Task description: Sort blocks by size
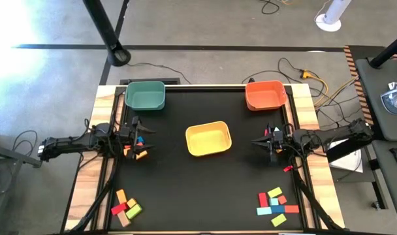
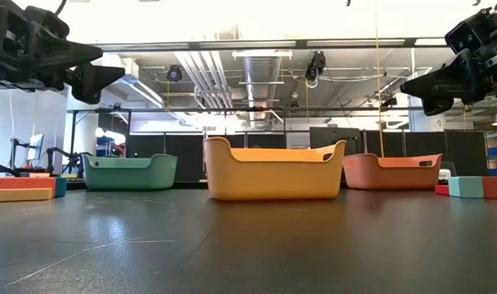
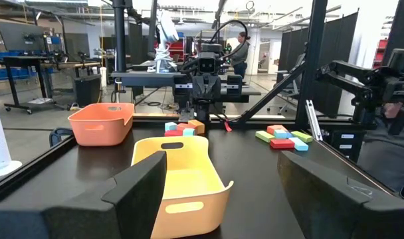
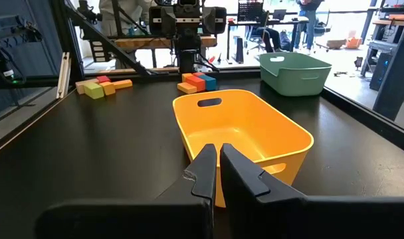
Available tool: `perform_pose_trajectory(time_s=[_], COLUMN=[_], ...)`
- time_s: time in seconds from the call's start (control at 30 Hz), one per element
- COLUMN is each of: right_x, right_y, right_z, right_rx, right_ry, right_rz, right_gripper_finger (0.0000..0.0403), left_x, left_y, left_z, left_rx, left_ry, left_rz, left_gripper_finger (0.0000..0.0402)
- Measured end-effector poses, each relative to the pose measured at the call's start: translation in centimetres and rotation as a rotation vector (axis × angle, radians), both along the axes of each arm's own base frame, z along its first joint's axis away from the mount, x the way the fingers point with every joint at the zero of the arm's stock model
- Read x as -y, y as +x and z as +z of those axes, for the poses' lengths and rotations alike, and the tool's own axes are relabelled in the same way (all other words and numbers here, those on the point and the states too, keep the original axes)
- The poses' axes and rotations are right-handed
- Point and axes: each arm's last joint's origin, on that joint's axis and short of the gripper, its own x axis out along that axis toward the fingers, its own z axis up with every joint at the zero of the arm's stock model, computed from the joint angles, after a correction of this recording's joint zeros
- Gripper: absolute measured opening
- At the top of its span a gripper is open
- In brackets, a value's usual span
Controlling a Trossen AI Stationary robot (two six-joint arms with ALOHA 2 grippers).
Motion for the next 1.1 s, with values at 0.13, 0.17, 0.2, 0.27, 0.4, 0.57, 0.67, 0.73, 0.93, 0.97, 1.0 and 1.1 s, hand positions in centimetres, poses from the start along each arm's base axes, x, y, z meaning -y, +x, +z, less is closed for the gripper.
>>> perform_pose_trajectory(time_s=[0.13, 0.17, 0.2, 0.27, 0.4, 0.57, 0.67, 0.73, 0.93, 0.97, 1.0, 1.1], right_x=[0.0, 0.0, 0.0, 0.0, 0.0, -0.8, -1.7, -2.5, -5.0, -5.3, -5.6, -6.6], right_y=[0.0, 0.0, 0.0, 0.0, 0.1, 0.5, 0.7, 0.8, 1.0, 0.9, 0.9, 0.8], right_z=[0.1, 0.2, 0.3, 0.4, 0.5, 0.9, 1.5, 1.8, 0.6, 0.4, 0.1, -0.2], right_rx=[0.005, 0.018, 0.032, 0.047, 0.076, 0.076, 0.119, 0.132, 0.005, -0.024, -0.051, -0.122], right_ry=[0.002, 0.015, 0.053, 0.192, 0.459, 0.411, 0.413, 0.407, 0.442, 0.451, 0.458, 0.476], right_rz=[0.000, -0.002, -0.004, -0.013, -0.062, 0.103, 0.209, 0.278, 0.381, 0.383, 0.391, 0.417], right_gripper_finger=[0.0013, 0.0013, 0.0013, 0.0013, 0.0013, 0.0013, 0.0013, 0.0013, 0.0013, 0.0013, 0.0013, 0.0013], left_x=[0.0, 0.0, 0.0, 0.0, 0.0, 0.0, 0.0, 0.0, 0.0, 0.0, 0.0, 0.0], left_y=[0.0, 0.0, 0.0, 0.0, 0.0, 0.0, 0.0, 0.0, 0.0, 0.0, 0.0, 0.0], left_z=[0.0, 0.0, 0.0, 0.0, 0.0, 0.0, 0.0, 0.0, 0.0, 0.0, 0.0, 0.0], left_rx=[0.000, 0.000, 0.000, 0.000, -0.001, 0.000, 0.000, 0.000, 0.000, 0.000, 0.000, 0.000], left_ry=[0.000, 0.000, 0.000, 0.000, 0.000, 0.000, 0.000, 0.000, 0.000, 0.000, 0.000, 0.000], left_rz=[0.000, -0.001, 0.000, 0.000, 0.000, 0.000, 0.000, 0.000, -0.001, 0.000, 0.000, -0.001], left_gripper_finger=[0.0274, 0.0274, 0.0274, 0.0274, 0.0274, 0.0274, 0.0274, 0.0274, 0.0274, 0.0274, 0.0274, 0.0274])
